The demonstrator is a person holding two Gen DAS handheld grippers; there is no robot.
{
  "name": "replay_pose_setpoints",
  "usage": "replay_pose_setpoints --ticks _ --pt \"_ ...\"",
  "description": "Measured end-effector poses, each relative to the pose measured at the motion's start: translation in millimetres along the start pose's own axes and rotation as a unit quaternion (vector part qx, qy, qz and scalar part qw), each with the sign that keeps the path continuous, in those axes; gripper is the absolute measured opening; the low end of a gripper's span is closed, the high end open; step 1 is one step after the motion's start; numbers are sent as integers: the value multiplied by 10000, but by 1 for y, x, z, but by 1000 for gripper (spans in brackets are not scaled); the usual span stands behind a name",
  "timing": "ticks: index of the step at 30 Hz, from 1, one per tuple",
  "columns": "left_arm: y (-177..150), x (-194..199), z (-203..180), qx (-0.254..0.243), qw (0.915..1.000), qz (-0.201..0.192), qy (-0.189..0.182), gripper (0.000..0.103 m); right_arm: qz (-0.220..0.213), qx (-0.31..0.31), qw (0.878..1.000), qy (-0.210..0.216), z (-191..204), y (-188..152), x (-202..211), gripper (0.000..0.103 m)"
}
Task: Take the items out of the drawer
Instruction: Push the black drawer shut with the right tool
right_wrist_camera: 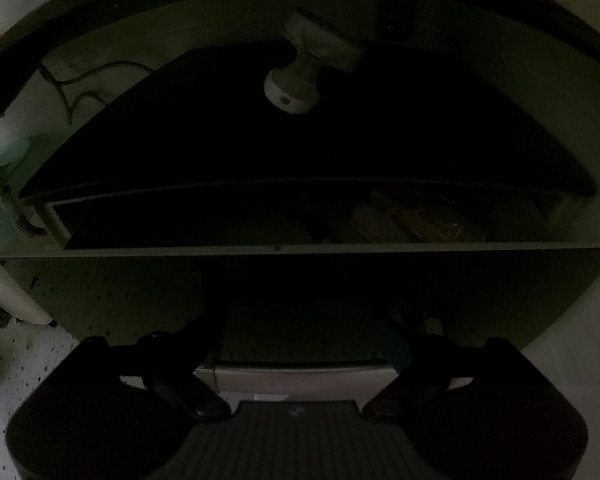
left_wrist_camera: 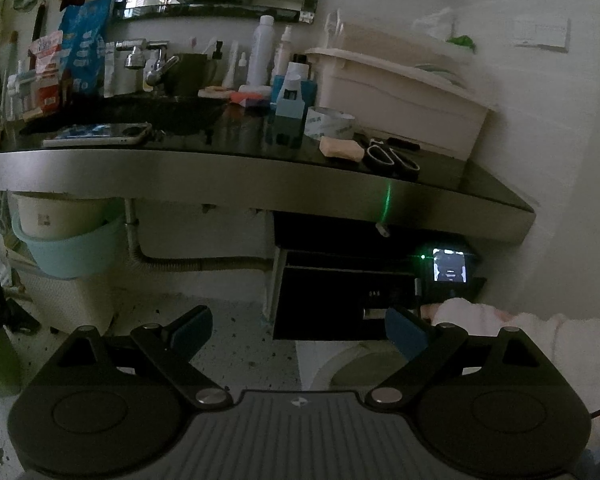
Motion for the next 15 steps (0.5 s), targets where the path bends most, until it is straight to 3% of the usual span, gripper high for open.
replay_pose_setpoints --ticks 15 --pt "0 -1 3 3 10000 21 29 94 -1 -6 10000 32 -3 1 -2 86"
Point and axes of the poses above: each gripper's, at about its wrist camera, not at the fingertips, and x roughly against the way its jaws point, z to its left, y to its top, the point moved 9 cm from there along -x, roughly the way its jaws point, and after that the axes turned 12 degrees about x, right-handed, at the moved point
